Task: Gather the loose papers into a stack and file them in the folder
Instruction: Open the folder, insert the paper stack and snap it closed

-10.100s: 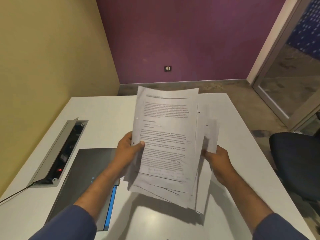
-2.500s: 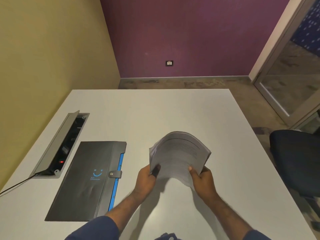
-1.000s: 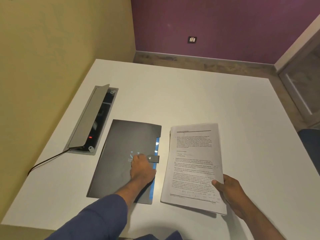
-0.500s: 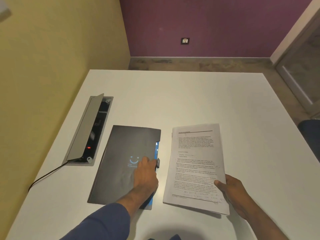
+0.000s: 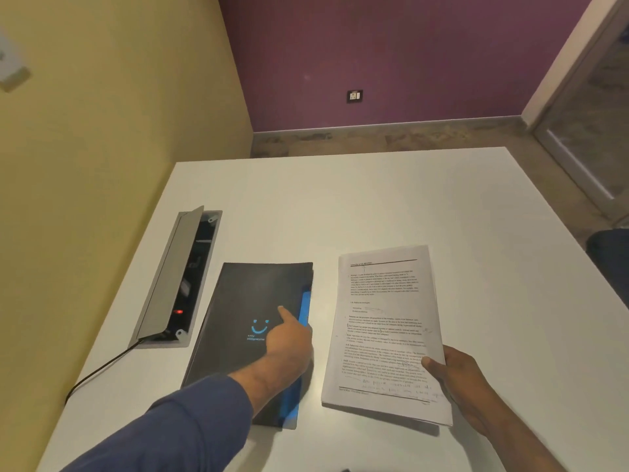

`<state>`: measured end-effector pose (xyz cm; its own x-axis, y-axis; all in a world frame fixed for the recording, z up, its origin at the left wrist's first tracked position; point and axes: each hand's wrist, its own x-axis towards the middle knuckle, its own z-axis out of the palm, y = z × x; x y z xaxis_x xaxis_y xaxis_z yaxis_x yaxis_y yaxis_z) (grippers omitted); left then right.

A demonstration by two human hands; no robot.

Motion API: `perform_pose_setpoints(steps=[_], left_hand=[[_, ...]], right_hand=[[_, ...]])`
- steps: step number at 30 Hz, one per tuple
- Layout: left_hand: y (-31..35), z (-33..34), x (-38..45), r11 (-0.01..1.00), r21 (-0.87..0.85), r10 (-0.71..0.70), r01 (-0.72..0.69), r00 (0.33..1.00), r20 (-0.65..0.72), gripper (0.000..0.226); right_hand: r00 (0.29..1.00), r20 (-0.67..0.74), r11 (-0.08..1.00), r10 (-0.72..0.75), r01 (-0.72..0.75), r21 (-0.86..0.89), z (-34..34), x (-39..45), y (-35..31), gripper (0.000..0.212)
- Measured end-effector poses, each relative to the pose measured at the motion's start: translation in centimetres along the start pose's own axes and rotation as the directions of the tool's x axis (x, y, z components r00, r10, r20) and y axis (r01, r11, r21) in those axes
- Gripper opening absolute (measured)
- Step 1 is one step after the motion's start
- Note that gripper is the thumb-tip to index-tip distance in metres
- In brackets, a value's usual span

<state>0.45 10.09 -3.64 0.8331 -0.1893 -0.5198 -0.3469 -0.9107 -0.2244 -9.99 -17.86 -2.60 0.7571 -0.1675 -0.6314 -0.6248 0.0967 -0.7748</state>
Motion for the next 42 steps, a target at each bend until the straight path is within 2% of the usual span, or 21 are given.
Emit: perform_pose_setpoints(steps=[5, 11, 16, 23, 27, 32, 36, 42], left_hand=[[-2.1, -3.9, -0.7, 0.987, -0.126, -0.108, 0.100, 0.992, -0.059, 0.068], [-5.7, -7.2, -2.1, 0.951, -0.279, -0.185, 0.134, 0.969, -0.164, 0.044], [-8.7, -9.6, -3.1, 0.888, -0.460, -0.153, 0.015, 0.952, -0.265, 0.012], [-10.8, -11.3, -3.3, 0.779, -0.622, -0.128, -0.078, 0.951, -0.280, 0.019], [-10.9, -10.8, -3.1, 0.747, -0.653, -0.093, -0.127, 0.952, -0.292, 0.017], [-10.3, -10.1, -2.8, 0.720, -0.677, -0.066, -0.154, 0.956, -0.287, 0.024], [-9.7, -9.8, -3.0, 0.681, -0.699, -0.031, -0.216, 0.946, -0.322, 0.032], [-8.8, -9.7, -3.2, 0.682, -0.685, 0.001, -0.257, 0.937, -0.351, 0.035]], right_hand=[[0.999, 0.024, 0.999, -0.037, 0.036, 0.023, 0.3, -0.7, -2.3, 0.024], [0.991, 0.074, 0.994, -0.110, 0.111, -0.002, 1.2, -1.9, -7.8, 0.027], [0.972, 0.109, 0.978, -0.210, 0.210, 0.009, 1.9, -3.9, -12.9, 0.027], [0.931, 0.221, 0.952, -0.290, 0.304, -0.030, 3.7, -6.4, -19.8, 0.026], [0.929, 0.265, 0.934, -0.257, 0.309, -0.177, 5.5, -7.3, -23.3, 0.023], [0.954, 0.237, 0.839, -0.185, 0.279, -0.468, 7.7, -7.5, -26.5, 0.020], [0.966, 0.200, 0.781, -0.162, 0.250, -0.572, 9.4, -7.2, -28.4, 0.020], [0.960, 0.197, 0.548, -0.199, 0.276, -0.790, 13.6, -6.3, -30.6, 0.021]])
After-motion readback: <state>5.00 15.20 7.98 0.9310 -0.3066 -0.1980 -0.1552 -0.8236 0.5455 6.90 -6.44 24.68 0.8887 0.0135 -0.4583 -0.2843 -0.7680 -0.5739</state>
